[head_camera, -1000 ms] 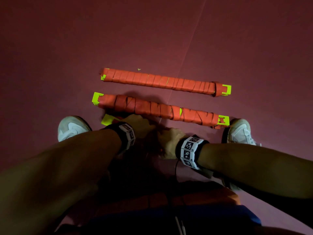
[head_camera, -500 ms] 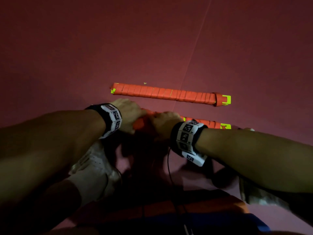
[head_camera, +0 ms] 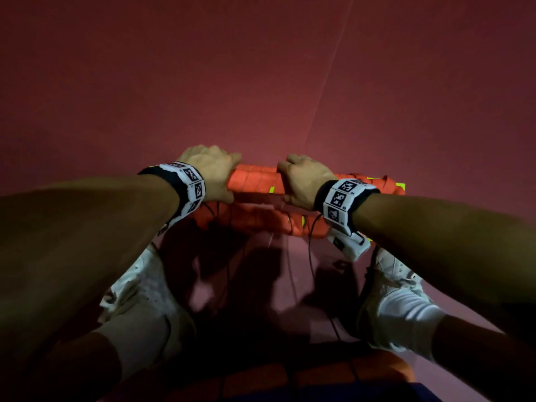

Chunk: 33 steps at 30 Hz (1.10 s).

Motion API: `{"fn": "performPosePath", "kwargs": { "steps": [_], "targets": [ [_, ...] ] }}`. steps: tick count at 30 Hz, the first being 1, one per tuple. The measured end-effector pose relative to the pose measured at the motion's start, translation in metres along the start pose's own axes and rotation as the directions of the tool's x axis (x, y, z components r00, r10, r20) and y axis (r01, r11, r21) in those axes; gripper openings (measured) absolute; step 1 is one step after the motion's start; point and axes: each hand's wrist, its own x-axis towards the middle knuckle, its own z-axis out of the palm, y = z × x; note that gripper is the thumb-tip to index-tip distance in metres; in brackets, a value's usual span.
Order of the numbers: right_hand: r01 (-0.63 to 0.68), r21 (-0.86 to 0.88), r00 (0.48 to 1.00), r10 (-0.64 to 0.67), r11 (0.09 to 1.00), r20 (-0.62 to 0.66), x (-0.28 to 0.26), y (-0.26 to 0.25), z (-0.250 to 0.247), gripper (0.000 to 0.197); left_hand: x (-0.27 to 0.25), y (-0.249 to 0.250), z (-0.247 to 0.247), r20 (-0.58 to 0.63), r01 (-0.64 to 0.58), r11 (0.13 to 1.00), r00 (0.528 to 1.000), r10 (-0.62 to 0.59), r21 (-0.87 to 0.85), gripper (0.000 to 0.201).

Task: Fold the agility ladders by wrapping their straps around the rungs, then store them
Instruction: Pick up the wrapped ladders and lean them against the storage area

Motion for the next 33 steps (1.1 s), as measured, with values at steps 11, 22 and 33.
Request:
{"fn": "performPosePath", "kwargs": {
  "steps": [11, 22, 33],
  "targets": [
    [-0.090, 0.173, 0.996, 0.090, 0.981, 0.011, 0.038, 0.054, 0.033, 0.057, 0.056, 0.019, 0.016, -0.084, 0.053, 0.996, 0.995, -0.059, -0.076, 0.069],
    [-0.145, 0.265, 0.989, 0.132, 0.953, 0.069, 0.069, 0.068, 0.063, 0.052, 0.096, 0.017, 0.045, 0.025, 0.075, 0.993, 0.997, -0.073, -0.091, 0.072],
    [-0.142, 0.201, 0.988, 0.126, 0.969, 0.095, 0.069, 0.069, 0.069, 0.072, 0.094, 0.025, 0.050, -0.060, 0.063, 0.995, 0.996, -0.067, -0.079, 0.052]
  ]
}}
